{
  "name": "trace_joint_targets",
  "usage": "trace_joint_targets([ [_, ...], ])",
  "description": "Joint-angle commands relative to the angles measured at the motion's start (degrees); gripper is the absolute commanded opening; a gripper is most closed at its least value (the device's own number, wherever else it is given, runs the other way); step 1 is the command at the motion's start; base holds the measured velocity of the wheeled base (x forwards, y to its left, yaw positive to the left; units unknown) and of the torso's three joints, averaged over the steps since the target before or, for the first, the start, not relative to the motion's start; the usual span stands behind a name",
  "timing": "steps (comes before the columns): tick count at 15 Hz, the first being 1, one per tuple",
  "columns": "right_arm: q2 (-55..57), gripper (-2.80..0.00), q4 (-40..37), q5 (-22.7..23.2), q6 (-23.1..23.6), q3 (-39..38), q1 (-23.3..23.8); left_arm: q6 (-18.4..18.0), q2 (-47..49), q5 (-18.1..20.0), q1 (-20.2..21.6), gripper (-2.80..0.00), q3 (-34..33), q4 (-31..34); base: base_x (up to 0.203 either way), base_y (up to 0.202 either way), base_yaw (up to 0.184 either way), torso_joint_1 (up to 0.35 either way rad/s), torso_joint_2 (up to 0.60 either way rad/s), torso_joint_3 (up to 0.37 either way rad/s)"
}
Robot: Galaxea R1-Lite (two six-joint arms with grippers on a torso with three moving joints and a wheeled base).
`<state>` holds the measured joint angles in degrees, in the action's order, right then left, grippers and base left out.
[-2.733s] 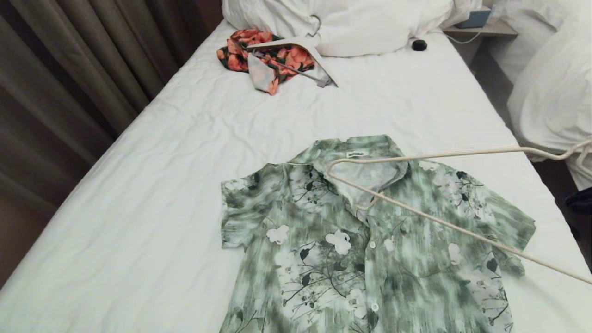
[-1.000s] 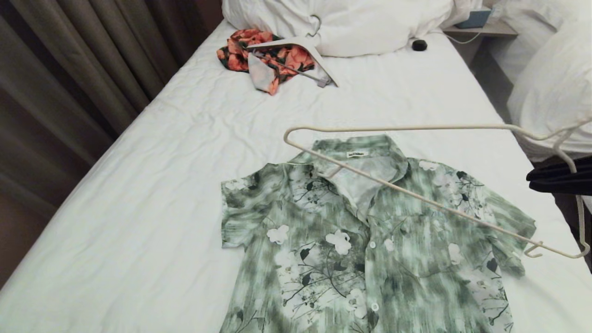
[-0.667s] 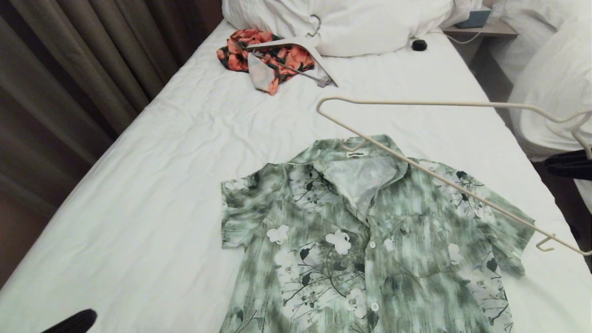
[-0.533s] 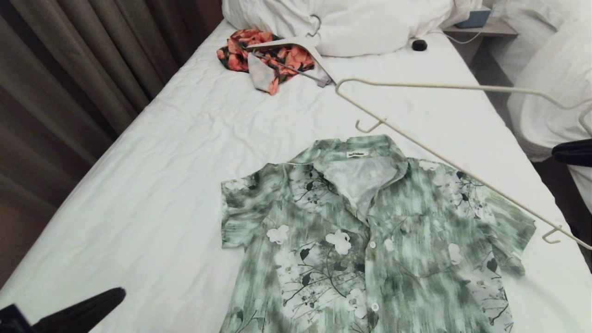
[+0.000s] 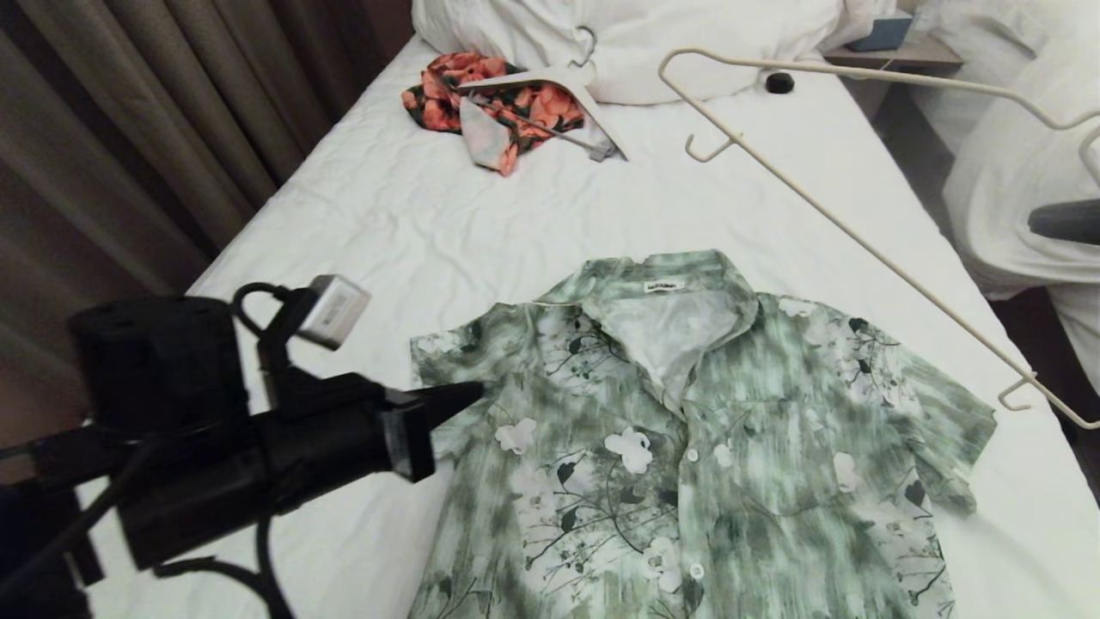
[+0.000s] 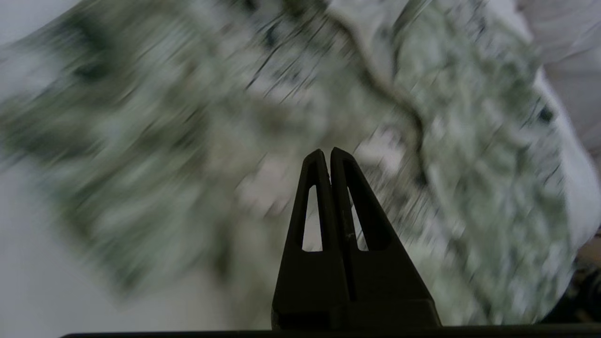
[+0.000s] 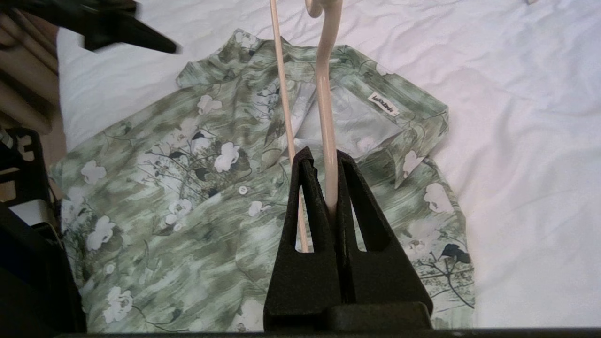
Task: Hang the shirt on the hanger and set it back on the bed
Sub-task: Lift the shirt and hanger
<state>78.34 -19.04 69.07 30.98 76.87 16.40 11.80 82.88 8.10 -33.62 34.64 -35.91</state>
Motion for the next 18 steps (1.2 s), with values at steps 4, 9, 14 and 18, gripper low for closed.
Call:
trace_joint_targets([
  [4, 0.3, -2.8, 0.1, 0.4, -0.1, -0.5, -2.1, 3.6, 16.3, -5.3, -9.5, -2.8, 12.3, -1.9, 0.0, 0.0, 0.0, 0.0, 0.0, 0.0],
  [9, 2.2, -2.8, 0.1, 0.3, 0.1, -0.5, -2.1, 3.9, 24.3, -9.3, -9.4, -2.8, 22.1, -1.9, 0.0, 0.0, 0.0, 0.0, 0.0, 0.0],
  [14, 2.4, -2.8, 0.2, 0.3, 0.2, 0.0, -2.2, 2.7, 31.4, -9.3, -5.2, 0.0, 30.8, -1.7, 0.0, 0.0, 0.0, 0.0, 0.0, 0.0],
  [18, 2.4, -2.8, 0.2, 0.3, 0.2, 0.0, -2.2, 2.3, 34.5, -9.4, -4.2, 0.0, 34.3, -1.8, 0.0, 0.0, 0.0, 0.0, 0.0, 0.0],
])
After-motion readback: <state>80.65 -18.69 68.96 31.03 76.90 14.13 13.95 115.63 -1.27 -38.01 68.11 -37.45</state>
